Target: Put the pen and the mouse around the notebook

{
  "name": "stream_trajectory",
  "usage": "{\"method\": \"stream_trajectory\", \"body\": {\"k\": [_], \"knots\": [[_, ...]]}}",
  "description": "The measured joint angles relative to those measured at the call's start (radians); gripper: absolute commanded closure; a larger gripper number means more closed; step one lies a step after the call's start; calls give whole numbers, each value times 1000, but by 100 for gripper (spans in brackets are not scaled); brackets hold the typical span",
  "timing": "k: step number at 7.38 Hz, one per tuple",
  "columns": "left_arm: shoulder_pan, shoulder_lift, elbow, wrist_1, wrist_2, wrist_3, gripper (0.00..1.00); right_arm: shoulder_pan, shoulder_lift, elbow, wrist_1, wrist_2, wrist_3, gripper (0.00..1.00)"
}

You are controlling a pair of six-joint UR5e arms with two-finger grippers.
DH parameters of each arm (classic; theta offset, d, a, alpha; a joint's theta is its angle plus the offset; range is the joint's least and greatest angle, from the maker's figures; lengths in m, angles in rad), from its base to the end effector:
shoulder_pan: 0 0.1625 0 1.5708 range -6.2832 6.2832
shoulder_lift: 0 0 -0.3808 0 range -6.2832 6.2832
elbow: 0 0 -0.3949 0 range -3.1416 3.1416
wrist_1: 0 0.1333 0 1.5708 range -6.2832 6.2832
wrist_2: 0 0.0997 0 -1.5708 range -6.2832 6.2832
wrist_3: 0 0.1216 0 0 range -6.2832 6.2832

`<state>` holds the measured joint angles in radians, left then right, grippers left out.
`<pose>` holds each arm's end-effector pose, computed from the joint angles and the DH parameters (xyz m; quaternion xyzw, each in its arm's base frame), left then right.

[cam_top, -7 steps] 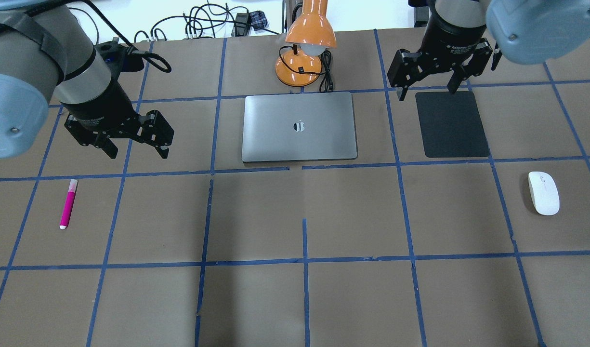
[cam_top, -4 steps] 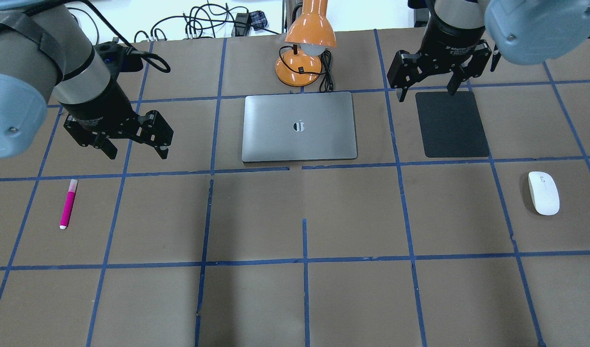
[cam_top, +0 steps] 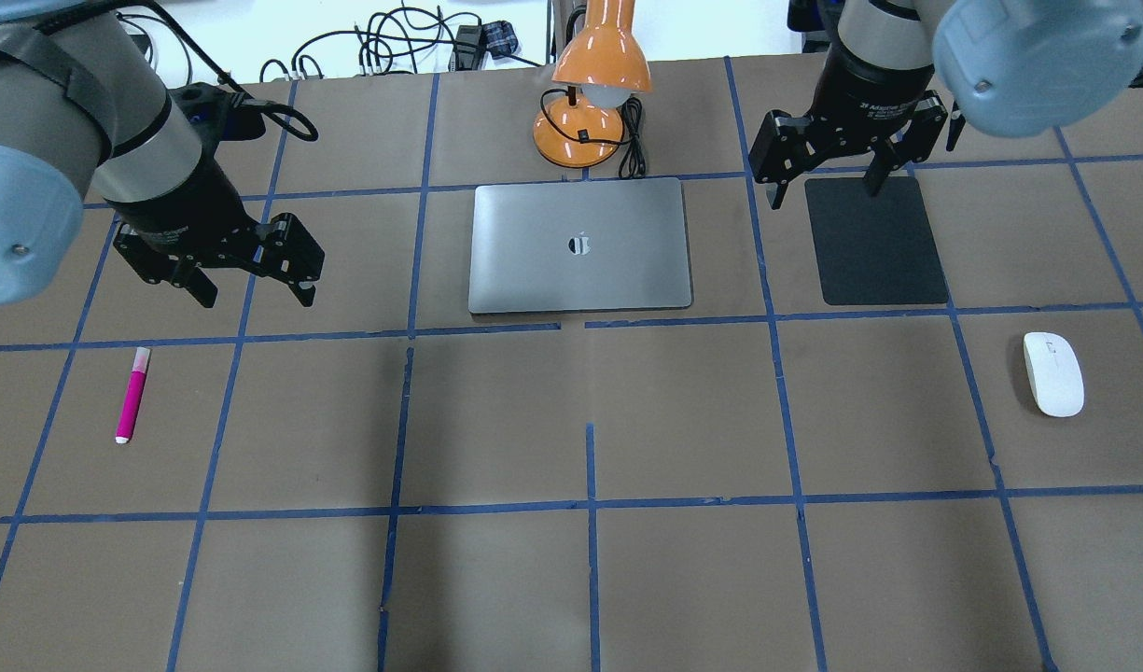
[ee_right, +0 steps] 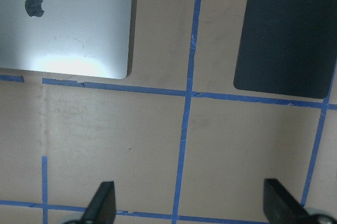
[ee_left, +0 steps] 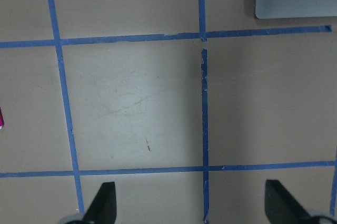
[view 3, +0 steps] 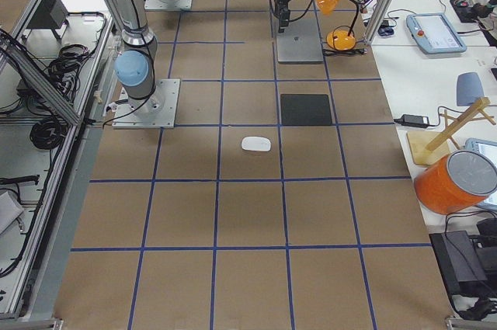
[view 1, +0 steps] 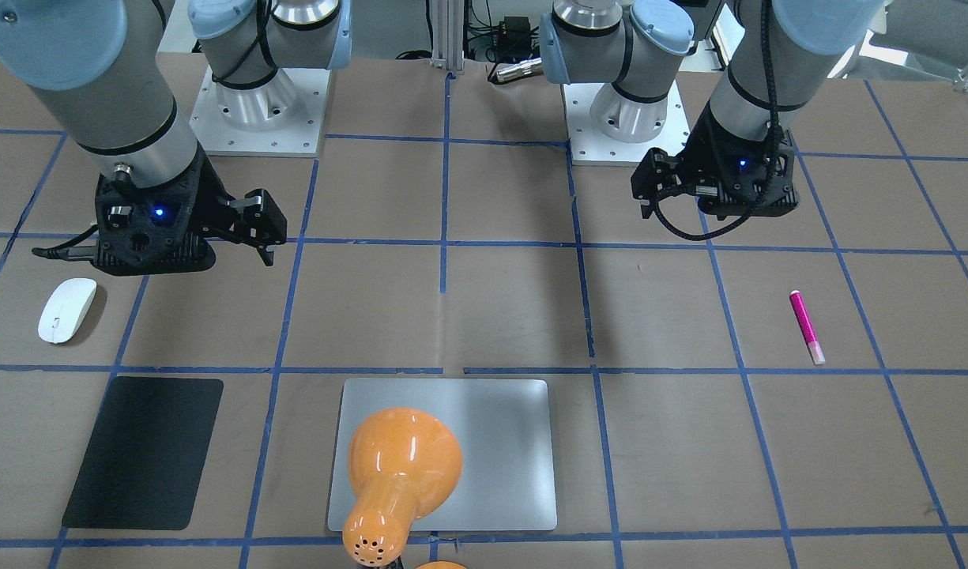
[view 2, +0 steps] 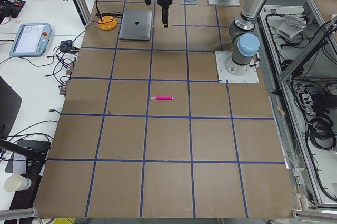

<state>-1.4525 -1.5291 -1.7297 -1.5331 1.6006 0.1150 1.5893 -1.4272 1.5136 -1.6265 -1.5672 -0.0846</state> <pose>-0.0738 -0.4781 0.3677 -0.0011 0.9991 0.0412 0.0102 0.1438 -0.5413 0.3807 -0.0515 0.9986 0.0153 0.0023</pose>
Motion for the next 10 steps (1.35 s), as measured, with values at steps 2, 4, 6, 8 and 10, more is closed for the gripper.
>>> {"method": "stream_trajectory", "body": {"k": [2, 4, 6, 8, 10], "knots": [[118, -25, -10, 12, -3, 18, 0, -5, 1, 3, -6, 1, -5, 0], [221, -54, -12, 55, 1, 92, 0, -5, 0, 2, -4, -7, -7, 0], [337, -100, -14, 110, 3, 165, 0, -38, -1, 9, 18, -10, -8, 0], [419, -172, -18, 166, 4, 260, 0, -155, -8, 36, 33, -16, -74, 0], [467, -249, -59, 314, 35, 354, 0, -356, 8, 129, -52, -15, -236, 0]]}}
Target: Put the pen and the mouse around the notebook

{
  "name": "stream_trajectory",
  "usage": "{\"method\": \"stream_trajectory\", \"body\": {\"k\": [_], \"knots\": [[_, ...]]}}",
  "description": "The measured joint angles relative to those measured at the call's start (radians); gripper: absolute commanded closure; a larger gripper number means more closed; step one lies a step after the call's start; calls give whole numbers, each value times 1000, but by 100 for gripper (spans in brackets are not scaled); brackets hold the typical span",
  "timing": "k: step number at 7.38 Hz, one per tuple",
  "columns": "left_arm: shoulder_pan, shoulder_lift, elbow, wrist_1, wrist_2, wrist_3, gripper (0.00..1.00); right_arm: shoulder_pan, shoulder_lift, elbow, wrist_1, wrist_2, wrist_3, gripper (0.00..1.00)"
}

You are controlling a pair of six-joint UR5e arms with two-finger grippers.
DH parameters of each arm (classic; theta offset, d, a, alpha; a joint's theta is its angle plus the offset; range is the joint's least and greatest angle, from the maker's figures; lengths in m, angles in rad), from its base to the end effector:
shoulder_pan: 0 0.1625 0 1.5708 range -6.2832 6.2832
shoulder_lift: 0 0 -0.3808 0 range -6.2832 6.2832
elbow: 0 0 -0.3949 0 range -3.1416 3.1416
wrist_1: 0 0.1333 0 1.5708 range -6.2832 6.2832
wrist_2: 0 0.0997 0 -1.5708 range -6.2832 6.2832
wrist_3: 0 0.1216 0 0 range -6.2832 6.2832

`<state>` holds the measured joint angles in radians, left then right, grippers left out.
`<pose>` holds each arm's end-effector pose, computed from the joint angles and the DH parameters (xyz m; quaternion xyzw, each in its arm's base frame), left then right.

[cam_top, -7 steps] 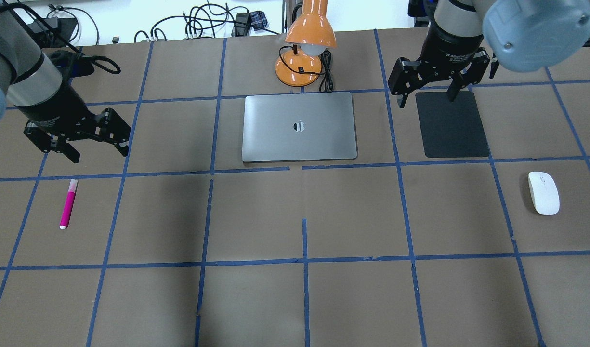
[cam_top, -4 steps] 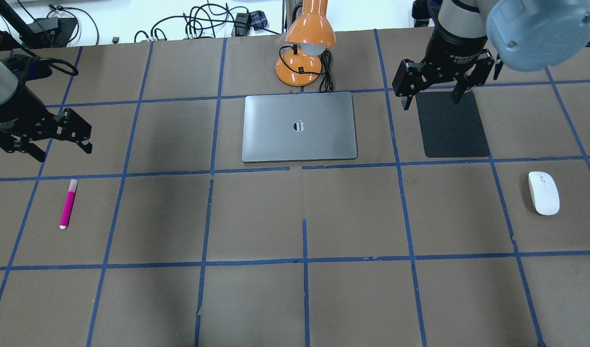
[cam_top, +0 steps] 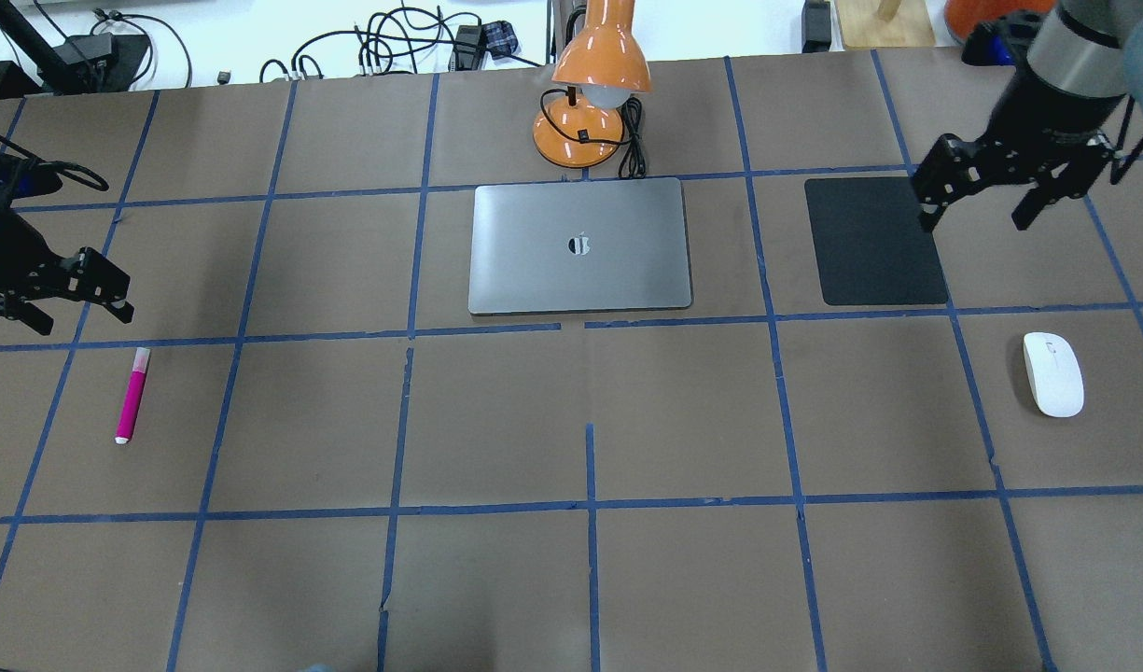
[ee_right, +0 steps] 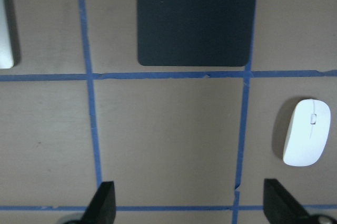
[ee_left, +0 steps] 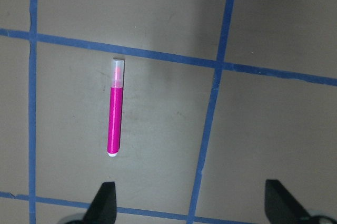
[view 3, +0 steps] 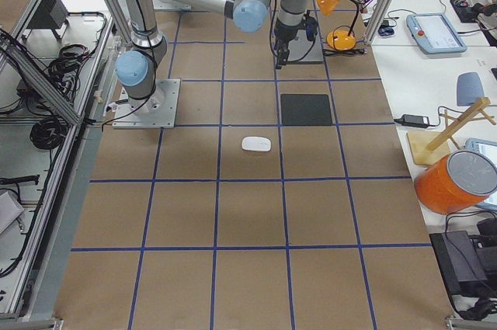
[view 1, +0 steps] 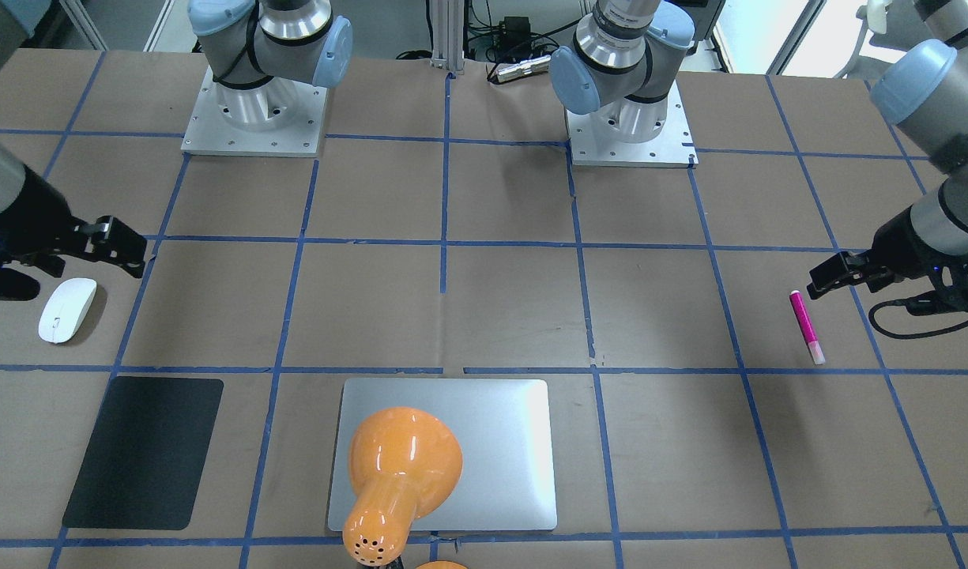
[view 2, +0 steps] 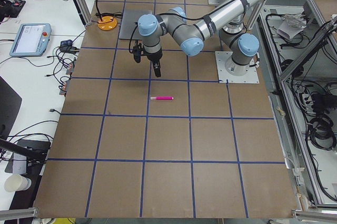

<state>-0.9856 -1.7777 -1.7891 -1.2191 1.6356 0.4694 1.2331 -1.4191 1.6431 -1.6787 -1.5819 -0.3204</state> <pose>0.1874 -0.5098 0.2439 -0.0566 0.9972 0.0480 0.0095 -0.0503 -0.5414 0.3189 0.0083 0.9983 0.0567 0.0135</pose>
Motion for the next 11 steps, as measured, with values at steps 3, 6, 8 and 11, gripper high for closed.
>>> {"method": "stream_trajectory", "body": {"k": [3, 6, 8, 11], "knots": [[40, -88, -96, 202, 27, 40, 0, -170, 53, 232, -373, -65, -139, 0], [44, -150, -113, 273, 28, 52, 7, -242, 124, 306, -497, -137, -173, 0], [46, -177, -114, 287, 27, 80, 24, -270, 161, 325, -517, -134, -179, 0], [50, -198, -111, 289, 28, 101, 38, -284, 187, 357, -549, -132, -180, 0]]}}
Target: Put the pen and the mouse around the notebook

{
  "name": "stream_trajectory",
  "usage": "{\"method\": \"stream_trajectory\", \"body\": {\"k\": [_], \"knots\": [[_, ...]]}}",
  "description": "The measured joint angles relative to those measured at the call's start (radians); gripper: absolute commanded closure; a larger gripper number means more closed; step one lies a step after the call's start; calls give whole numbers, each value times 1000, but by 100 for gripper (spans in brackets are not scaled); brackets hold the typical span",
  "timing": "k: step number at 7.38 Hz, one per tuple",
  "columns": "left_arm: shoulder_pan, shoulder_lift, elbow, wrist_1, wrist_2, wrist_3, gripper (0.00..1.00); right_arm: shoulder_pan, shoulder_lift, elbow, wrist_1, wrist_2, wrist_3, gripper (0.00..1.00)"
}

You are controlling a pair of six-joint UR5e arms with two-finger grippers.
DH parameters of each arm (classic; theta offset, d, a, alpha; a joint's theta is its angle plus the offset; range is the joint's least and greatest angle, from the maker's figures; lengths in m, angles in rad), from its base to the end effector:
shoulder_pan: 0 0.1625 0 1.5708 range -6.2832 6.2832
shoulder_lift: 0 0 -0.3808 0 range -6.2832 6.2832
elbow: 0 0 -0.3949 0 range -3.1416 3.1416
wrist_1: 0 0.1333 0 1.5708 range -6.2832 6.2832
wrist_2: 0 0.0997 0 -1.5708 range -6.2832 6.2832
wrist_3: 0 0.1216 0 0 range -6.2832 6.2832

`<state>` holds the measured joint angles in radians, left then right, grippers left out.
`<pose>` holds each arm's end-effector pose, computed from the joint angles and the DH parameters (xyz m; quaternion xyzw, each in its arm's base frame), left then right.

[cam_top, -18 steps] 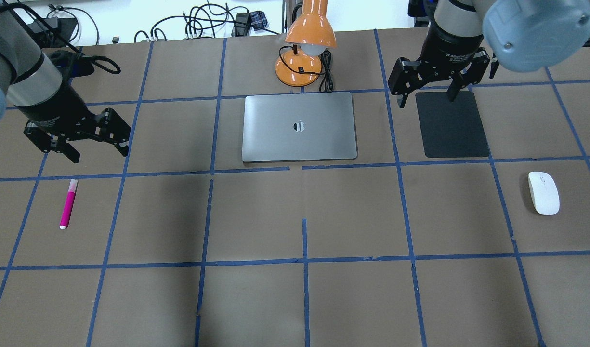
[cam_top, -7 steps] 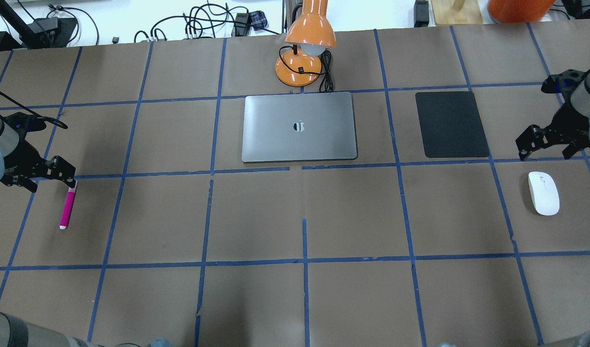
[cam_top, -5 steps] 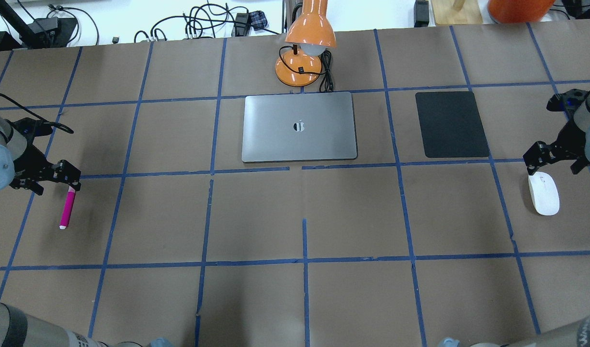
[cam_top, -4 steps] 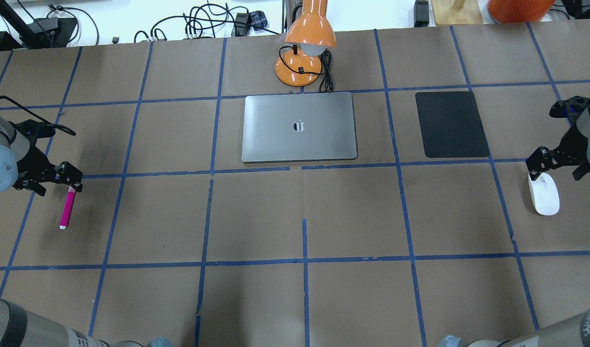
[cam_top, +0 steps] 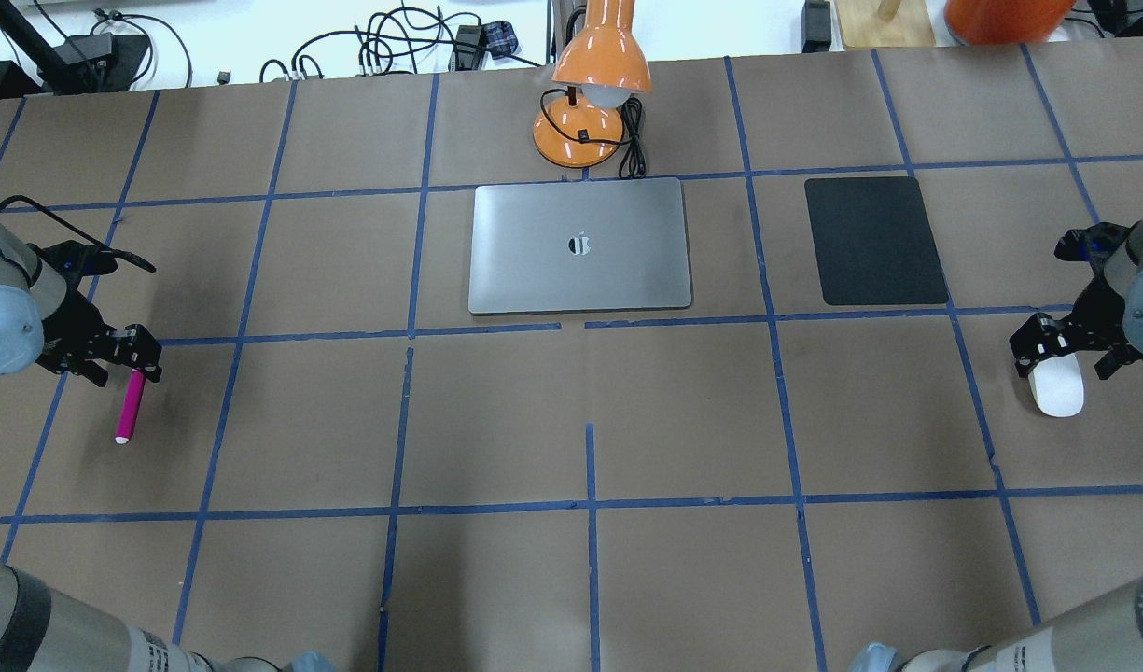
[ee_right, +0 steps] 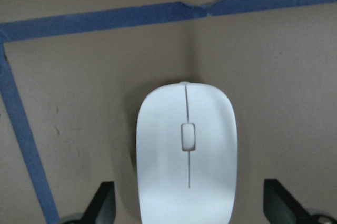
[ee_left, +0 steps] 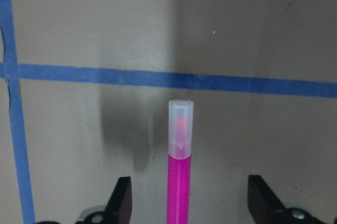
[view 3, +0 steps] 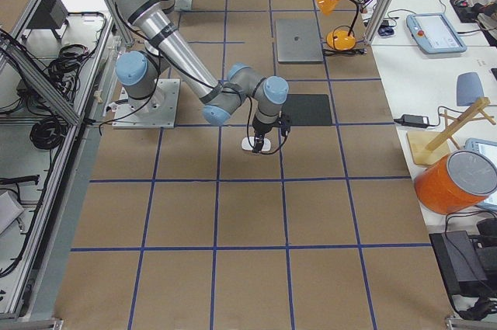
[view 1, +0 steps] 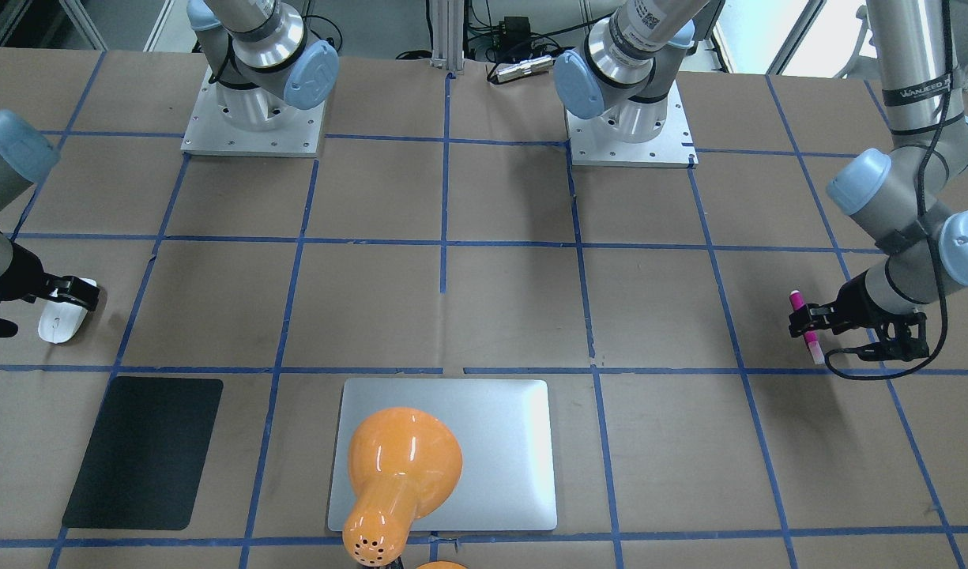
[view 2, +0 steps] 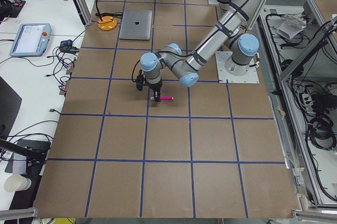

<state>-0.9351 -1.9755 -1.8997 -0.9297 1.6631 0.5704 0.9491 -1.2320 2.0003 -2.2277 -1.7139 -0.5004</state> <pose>0.2172 -0.5000 0.1184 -0.0304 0.9974 0.0642 0.0118 -0.1948 -0.4709 0.1165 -0.0564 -0.9943 -0.0850 0.0309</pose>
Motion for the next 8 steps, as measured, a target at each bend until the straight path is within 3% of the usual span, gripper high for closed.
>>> {"method": "stream_trajectory", "body": {"k": [1, 2, 4, 5, 6, 8], "knots": [[0, -6, 1, 0, 0, 2, 41, -3, 3, 2, -1, 0, -1, 10], [1, -10, 1, 0, 0, 2, 44, -6, 4, 3, -1, 3, -1, 32], [1, -17, 2, 0, -1, 5, 44, -7, 5, 3, 0, 16, -1, 42], [2, -18, 3, -1, -2, 7, 56, -7, 5, 2, 1, 18, 0, 45], [3, -20, 5, -1, -1, 9, 89, -7, 5, -1, 3, 18, -1, 47], [4, -21, 6, -3, 2, 11, 100, -5, -18, -12, 11, 18, -1, 48]]}}
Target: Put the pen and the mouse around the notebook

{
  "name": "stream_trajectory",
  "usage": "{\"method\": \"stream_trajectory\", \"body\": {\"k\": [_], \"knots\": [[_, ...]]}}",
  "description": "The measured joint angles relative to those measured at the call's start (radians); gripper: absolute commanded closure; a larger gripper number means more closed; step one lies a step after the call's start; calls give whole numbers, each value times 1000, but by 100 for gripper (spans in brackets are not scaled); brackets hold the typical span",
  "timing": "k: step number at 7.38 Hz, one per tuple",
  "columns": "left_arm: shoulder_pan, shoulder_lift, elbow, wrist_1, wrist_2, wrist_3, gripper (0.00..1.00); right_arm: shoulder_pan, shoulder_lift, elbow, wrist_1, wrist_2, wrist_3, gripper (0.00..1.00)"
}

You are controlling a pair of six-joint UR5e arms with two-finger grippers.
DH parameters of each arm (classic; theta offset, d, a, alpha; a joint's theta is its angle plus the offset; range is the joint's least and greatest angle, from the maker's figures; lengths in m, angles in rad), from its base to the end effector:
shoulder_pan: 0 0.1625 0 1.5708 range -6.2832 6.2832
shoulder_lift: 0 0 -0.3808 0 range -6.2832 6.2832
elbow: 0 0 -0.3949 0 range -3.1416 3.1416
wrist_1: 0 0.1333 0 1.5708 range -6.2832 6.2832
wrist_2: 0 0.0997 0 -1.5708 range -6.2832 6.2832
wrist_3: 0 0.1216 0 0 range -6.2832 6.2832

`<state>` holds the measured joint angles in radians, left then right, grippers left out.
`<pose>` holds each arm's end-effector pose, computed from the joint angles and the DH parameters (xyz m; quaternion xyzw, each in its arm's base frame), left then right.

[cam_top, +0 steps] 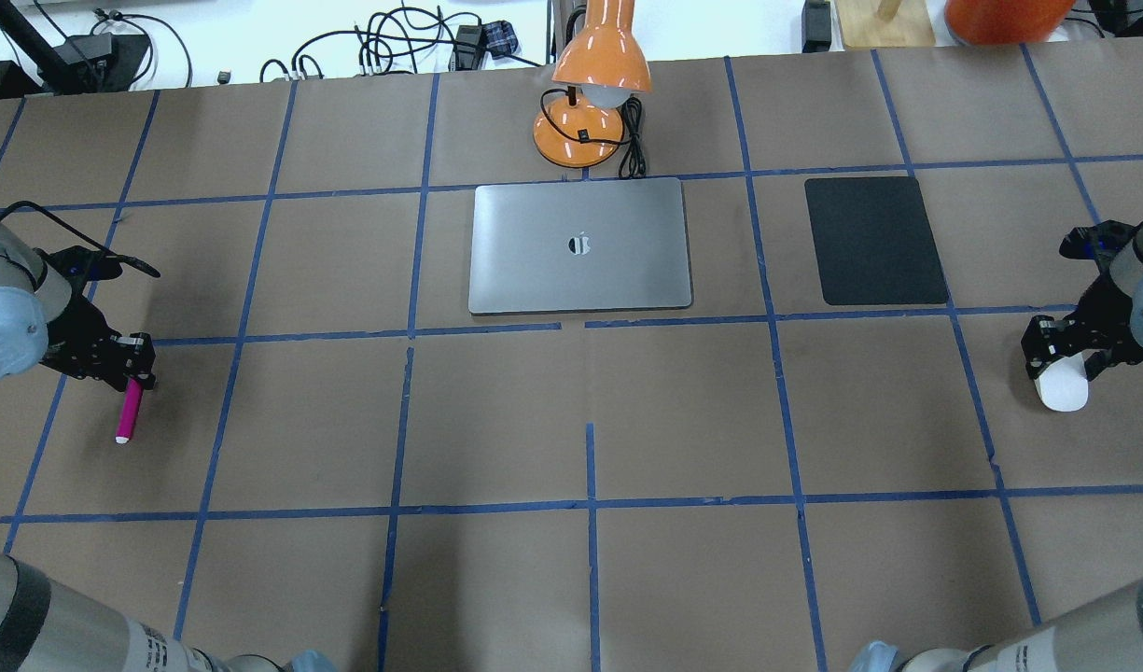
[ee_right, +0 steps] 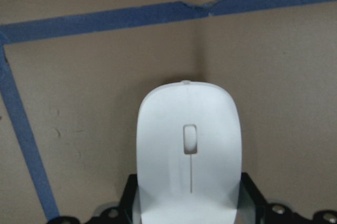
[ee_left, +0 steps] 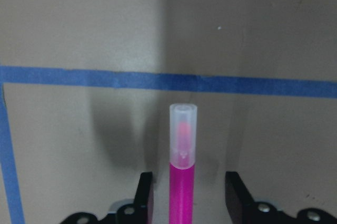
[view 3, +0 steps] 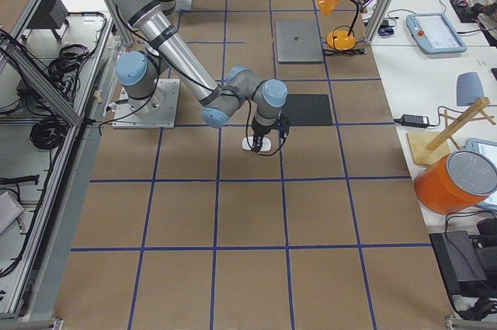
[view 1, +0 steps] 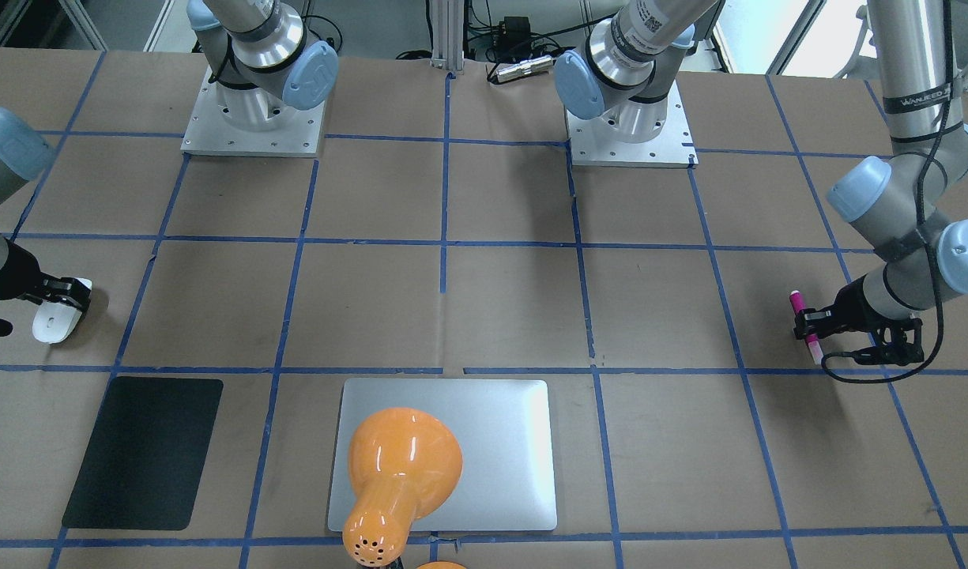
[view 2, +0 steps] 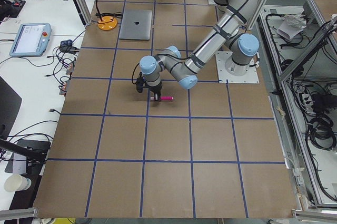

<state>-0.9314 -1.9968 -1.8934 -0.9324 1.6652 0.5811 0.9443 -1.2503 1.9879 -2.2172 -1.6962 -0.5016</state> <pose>0.2200 -0.5000 0.1092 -0.0265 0.9970 0.0721 0.0071 -0.1978 -0.4747 0.1291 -0.0594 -0.9952 -0.0719 0.0286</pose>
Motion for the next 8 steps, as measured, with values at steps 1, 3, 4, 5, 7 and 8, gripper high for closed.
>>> {"method": "stream_trajectory", "body": {"k": [1, 3, 4, 5, 7, 8], "knots": [[0, 0, 1, -1, 1, 0, 100, 5, -22, -15, 4, -1, 0, 47], [0, 0, 2, -2, 1, -1, 100, 48, -57, -88, 47, 1, 10, 47], [0, 4, 4, -4, 2, -5, 100, 92, -55, -150, 94, 4, 37, 47], [-4, 14, 9, -8, 4, -11, 100, 152, -31, -215, 134, 15, 86, 47], [-21, 35, 29, -18, 2, -34, 100, 302, 72, -341, 160, 35, 197, 47], [-32, 45, 36, -20, 3, -82, 100, 350, 137, -395, 164, 40, 248, 46]]}}
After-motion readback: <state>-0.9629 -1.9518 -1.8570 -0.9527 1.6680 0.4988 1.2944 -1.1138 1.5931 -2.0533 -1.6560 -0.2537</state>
